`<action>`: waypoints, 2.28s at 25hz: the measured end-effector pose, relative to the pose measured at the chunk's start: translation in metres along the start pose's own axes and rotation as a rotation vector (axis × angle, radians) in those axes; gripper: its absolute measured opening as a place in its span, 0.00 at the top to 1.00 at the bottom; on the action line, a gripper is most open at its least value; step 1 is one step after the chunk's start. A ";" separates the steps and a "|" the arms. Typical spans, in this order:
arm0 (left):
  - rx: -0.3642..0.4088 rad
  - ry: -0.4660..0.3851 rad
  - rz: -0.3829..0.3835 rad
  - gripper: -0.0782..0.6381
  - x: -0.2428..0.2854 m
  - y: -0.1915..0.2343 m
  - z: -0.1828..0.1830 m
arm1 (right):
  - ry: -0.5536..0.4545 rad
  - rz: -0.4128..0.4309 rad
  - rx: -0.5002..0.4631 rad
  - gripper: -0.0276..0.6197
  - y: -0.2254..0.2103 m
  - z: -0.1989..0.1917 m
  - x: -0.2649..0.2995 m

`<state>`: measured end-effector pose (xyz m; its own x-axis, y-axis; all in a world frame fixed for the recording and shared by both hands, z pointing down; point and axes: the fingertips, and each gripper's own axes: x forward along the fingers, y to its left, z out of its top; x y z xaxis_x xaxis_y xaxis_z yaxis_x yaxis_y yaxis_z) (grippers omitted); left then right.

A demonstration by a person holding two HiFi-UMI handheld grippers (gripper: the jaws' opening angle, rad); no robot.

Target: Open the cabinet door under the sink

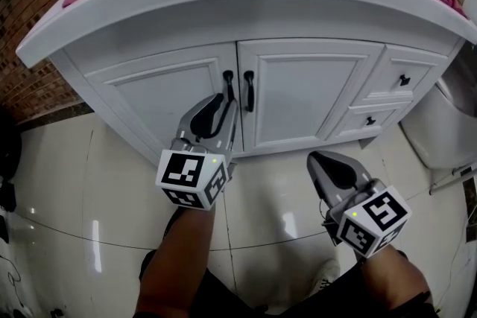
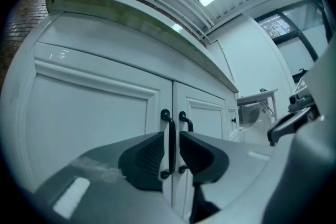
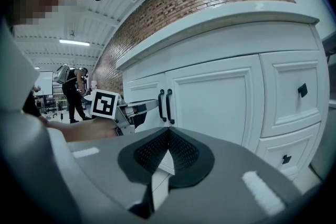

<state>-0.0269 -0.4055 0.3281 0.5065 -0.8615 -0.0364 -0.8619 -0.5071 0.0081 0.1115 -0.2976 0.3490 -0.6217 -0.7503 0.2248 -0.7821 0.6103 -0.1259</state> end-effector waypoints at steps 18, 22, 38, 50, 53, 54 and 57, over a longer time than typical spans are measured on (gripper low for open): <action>-0.001 0.014 -0.031 0.83 0.019 0.001 -0.006 | 0.023 -0.014 0.019 0.95 -0.006 -0.004 -0.002; -0.025 0.015 -0.036 0.84 0.018 0.002 -0.005 | 0.016 -0.026 0.012 0.95 -0.007 -0.001 -0.008; -0.033 0.063 -0.054 0.83 -0.032 -0.025 -0.006 | -0.015 0.036 -0.044 0.95 0.032 0.012 -0.012; -0.051 0.140 -0.071 0.83 -0.113 -0.043 -0.008 | -0.052 0.085 -0.081 0.95 0.096 0.028 -0.034; -0.056 0.154 -0.059 0.82 -0.135 -0.044 -0.009 | -0.046 0.100 -0.091 0.95 0.116 0.027 -0.042; -0.060 0.157 -0.054 0.82 -0.142 -0.043 -0.009 | -0.040 0.105 -0.094 0.95 0.122 0.025 -0.044; -0.065 0.160 -0.039 0.82 -0.163 -0.042 -0.009 | -0.031 0.117 -0.087 0.95 0.138 0.021 -0.050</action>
<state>-0.0732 -0.2444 0.3423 0.5415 -0.8318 0.1219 -0.8407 -0.5364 0.0747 0.0340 -0.1809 0.2999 -0.7107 -0.6792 0.1831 -0.6982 0.7129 -0.0653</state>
